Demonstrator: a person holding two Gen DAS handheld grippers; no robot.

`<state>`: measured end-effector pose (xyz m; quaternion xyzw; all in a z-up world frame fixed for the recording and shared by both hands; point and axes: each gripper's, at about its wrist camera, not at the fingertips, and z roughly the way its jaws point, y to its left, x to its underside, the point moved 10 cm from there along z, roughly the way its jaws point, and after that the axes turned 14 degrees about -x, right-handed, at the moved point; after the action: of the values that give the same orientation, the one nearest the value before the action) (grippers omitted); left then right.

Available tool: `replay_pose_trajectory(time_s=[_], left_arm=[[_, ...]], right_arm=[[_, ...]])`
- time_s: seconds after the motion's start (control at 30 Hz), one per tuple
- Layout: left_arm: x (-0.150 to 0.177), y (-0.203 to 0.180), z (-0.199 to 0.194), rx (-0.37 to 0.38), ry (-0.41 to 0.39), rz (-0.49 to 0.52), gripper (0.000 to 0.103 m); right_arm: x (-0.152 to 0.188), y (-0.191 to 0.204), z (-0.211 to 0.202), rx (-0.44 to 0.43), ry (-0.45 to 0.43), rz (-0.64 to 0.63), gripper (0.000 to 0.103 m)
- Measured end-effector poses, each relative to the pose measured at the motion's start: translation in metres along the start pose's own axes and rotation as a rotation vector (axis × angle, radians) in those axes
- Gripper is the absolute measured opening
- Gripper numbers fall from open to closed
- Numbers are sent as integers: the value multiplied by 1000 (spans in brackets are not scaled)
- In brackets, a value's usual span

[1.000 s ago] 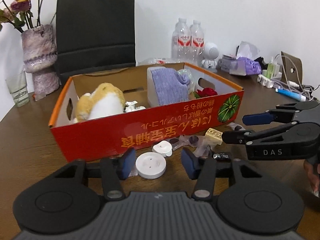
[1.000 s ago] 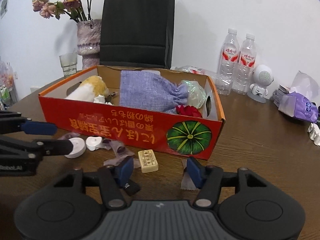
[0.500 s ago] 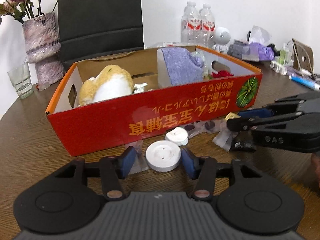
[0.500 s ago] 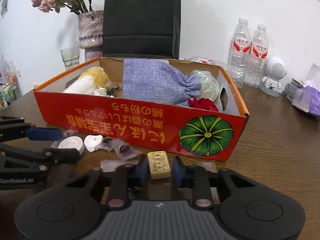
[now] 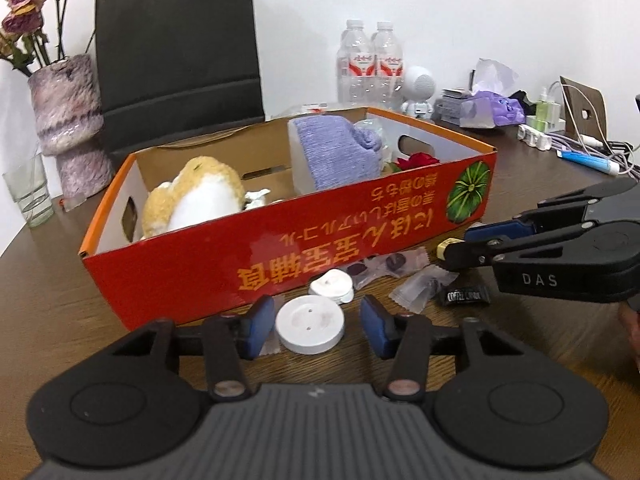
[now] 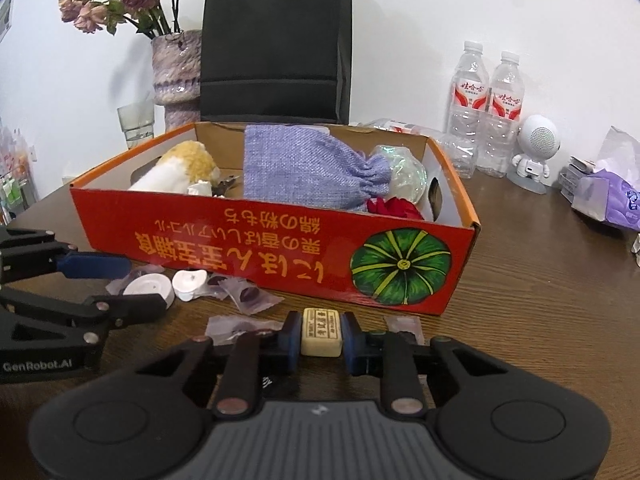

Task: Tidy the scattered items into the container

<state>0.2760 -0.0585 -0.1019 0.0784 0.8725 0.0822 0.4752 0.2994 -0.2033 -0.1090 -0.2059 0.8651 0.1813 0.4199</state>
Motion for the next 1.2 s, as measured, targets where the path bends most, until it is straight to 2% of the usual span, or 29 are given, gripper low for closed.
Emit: replay_pose_trajectory(time_s=[0.17, 0.23, 0.27, 0.3, 0.37, 0.47, 0.63, 0.7, 0.97, 1.2], left_arm=[[0, -2, 6, 1, 3, 21, 38], [0, -1, 5, -1, 0, 37, 31], [1, -2, 4, 14, 0, 45, 22], [2, -4, 2, 25, 0, 56, 17], [4, -7, -2, 18, -7, 85, 16], [4, -4, -1, 13, -8, 57, 20], [3, 7, 5, 1, 8, 21, 33], [3, 8, 7, -9, 11, 17, 43], [4, 19, 8, -44, 9, -2, 44], [7, 17, 9, -59, 17, 37, 47]], right_arm=[[0, 2, 0, -5, 1, -2, 20], [1, 1, 0, -7, 2, -1, 20], [1, 1, -1, -8, 2, 0, 20], [1, 1, -1, -9, 2, 1, 20], [2, 2, -2, -11, 2, 2, 20], [3, 2, -5, -14, -3, 5, 20], [2, 2, -7, -18, -10, 3, 20], [2, 2, -6, -19, -6, 2, 20], [3, 3, -7, -23, -6, 6, 20], [5, 3, -8, -27, -4, 4, 20]])
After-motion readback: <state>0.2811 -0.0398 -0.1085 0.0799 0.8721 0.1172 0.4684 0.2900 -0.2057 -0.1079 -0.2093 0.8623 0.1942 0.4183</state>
